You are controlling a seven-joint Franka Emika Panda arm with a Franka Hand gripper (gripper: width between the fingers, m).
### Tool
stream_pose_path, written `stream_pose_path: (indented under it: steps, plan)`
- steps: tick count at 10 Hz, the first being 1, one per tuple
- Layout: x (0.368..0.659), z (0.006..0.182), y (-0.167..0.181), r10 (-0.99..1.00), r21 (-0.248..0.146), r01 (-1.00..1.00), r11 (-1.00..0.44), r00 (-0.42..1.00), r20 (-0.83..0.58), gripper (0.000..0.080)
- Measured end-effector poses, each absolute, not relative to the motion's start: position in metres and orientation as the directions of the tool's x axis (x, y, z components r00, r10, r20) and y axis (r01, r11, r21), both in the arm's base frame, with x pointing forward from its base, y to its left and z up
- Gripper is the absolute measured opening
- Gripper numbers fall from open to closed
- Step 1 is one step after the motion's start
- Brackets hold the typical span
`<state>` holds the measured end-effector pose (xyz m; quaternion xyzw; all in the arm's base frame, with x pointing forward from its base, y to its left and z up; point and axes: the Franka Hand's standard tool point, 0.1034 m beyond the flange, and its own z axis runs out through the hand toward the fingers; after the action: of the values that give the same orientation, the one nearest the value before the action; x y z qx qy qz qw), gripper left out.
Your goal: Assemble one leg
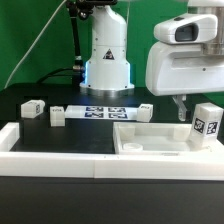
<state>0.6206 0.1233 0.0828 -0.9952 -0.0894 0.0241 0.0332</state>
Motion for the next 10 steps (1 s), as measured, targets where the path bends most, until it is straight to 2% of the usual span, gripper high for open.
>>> stream_pose_path:
  steps: [3,4,5,6,7,8,10]
  plan:
    - [0.624,0.082,0.12,0.35,-0.068,0.349,-0.935,0.937,-0.001,0.0648]
    - [0.6239,0.0819,0.1205,0.338,-0.07,0.337,-0.939,0.941,-0.001,0.0648]
    - [0.6238,0.0816,0.1204,0.338,-0.07,0.337,-0.939,0.941,-0.002,0.05]
    - [0.6237,0.0814,0.1204,0.338,-0.07,0.337,-0.939,0.941,-0.002,0.05]
    - [0.6237,0.0813,0.1204,0.338,-0.07,0.337,-0.939,0.941,-0.002,0.0349]
    - [0.6237,0.0813,0.1204,0.338,-0.07,0.337,-0.939,0.941,-0.002,0.0288]
    - [0.6237,0.0814,0.1205,0.301,-0.071,0.3,-0.951,0.954,-0.005,0.0289]
